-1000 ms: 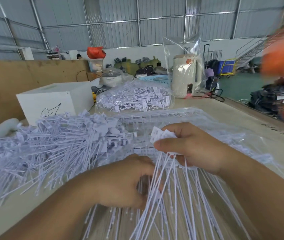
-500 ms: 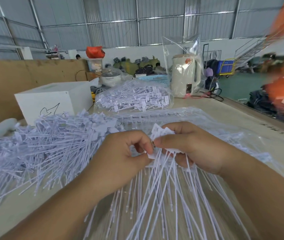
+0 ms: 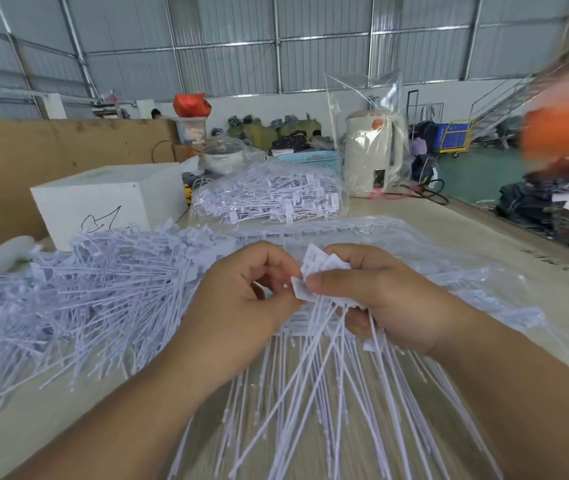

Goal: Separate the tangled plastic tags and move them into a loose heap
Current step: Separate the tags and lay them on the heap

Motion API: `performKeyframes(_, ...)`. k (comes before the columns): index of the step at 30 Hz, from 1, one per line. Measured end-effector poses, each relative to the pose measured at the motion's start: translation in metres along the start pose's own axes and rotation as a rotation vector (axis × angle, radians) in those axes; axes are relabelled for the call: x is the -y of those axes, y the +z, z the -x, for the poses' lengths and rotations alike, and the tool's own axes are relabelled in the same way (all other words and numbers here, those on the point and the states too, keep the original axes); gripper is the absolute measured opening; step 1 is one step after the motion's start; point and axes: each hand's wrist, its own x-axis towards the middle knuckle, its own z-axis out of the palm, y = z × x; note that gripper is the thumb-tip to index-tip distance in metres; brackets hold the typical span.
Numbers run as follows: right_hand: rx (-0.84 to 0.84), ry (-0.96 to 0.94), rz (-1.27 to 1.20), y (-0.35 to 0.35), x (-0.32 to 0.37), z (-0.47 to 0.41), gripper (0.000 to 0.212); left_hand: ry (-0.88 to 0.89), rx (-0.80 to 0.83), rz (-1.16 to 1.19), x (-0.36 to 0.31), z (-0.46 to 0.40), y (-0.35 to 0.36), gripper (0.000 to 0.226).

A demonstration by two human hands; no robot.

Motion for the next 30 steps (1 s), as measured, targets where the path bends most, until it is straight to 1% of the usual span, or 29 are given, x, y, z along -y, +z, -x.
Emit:
performKeyframes(2, -0.017, -0.001, 0.016, 0.001, -0.001, 0.000, 0.040, -0.004, 0.002, -0.001, 0.000, 0.000, 0.000, 0.022)
performKeyframes(6, -0.045, -0.020, -0.018, 0.004, 0.000, 0.000, 0.034, -0.016, 0.012, -0.025, -0.004, 0.001, 0.002, 0.023)
performKeyframes(9, -0.092, -0.042, -0.008, 0.001, 0.002, 0.000, 0.043, -0.058, 0.049, -0.097, -0.006, 0.002, 0.000, 0.019)
performKeyframes(10, -0.112, -0.052, -0.019, 0.000, 0.003, 0.000, 0.040, -0.073, 0.064, -0.116, -0.007, 0.002, -0.001, 0.017)
performKeyframes(11, -0.131, -0.064, -0.035, -0.001, 0.004, 0.000, 0.032, -0.075, 0.075, -0.134, -0.008, 0.003, -0.002, 0.014)
performKeyframes(12, -0.149, -0.076, -0.049, -0.002, 0.006, 0.001, 0.025, -0.067, 0.088, -0.158, -0.009, 0.003, -0.003, 0.009)
performKeyframes(13, -0.165, -0.090, -0.064, -0.003, 0.007, 0.001, 0.023, -0.039, 0.100, -0.179, -0.011, 0.003, -0.004, 0.008)
performKeyframes(15, -0.172, -0.121, -0.092, -0.002, 0.008, 0.002, 0.024, 0.022, 0.125, -0.184, -0.014, 0.004, -0.004, 0.026)
performKeyframes(17, -0.152, -0.164, -0.131, 0.002, 0.009, 0.004, 0.018, 0.005, 0.138, -0.179, -0.019, 0.007, 0.000, 0.034)
performKeyframes(18, -0.140, -0.185, -0.154, 0.006, 0.009, 0.004, 0.014, -0.023, 0.149, -0.179, -0.021, 0.009, 0.003, 0.034)
performKeyframes(20, -0.135, -0.211, -0.195, 0.013, 0.008, 0.004, 0.010, -0.077, 0.199, -0.103, -0.024, 0.012, 0.010, 0.026)
performKeyframes(22, -0.162, -0.216, -0.178, 0.016, 0.004, 0.002, 0.008, -0.117, 0.236, -0.018, -0.024, 0.013, 0.016, 0.021)
performKeyframes(26, -0.204, -0.232, -0.127, 0.017, 0.000, -0.001, 0.005, -0.178, 0.220, 0.096, -0.026, 0.014, 0.021, 0.024)
performKeyframes(28, -0.202, -0.254, -0.126, 0.019, -0.001, -0.001, 0.003, -0.182, 0.231, 0.162, -0.030, 0.016, 0.022, 0.024)
performKeyframes(30, -0.200, -0.266, -0.086, 0.020, -0.002, 0.000, 0.003, -0.187, 0.261, 0.190, -0.029, 0.016, 0.022, 0.029)
